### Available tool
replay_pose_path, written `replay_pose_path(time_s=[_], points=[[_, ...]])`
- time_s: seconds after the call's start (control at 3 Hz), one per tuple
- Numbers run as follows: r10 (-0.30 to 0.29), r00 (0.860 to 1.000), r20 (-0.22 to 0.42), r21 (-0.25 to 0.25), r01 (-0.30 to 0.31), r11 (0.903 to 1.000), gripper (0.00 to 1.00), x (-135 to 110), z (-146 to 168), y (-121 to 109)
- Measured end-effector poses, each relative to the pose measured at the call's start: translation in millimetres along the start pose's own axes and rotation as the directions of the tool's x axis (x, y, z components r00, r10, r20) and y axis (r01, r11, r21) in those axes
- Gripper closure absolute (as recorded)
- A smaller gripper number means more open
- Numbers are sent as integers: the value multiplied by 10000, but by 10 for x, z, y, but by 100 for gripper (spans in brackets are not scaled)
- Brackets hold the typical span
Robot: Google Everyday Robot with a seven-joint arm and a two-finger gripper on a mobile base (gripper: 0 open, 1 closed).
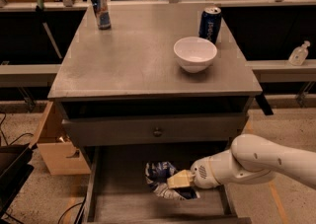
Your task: Place blue chip bag into middle drawer
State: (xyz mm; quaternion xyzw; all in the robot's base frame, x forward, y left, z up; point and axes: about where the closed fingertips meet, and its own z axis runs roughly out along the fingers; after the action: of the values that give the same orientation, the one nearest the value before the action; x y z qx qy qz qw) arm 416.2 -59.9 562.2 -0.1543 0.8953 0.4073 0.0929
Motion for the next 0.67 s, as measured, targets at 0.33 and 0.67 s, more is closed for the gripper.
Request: replay_pose_path(time_s=[0.33, 0.67], points=[[979, 9952, 36, 64, -979, 9952, 100, 16, 250, -200], [1586, 9873, -138, 41, -1585, 9873, 100, -10, 481, -311]])
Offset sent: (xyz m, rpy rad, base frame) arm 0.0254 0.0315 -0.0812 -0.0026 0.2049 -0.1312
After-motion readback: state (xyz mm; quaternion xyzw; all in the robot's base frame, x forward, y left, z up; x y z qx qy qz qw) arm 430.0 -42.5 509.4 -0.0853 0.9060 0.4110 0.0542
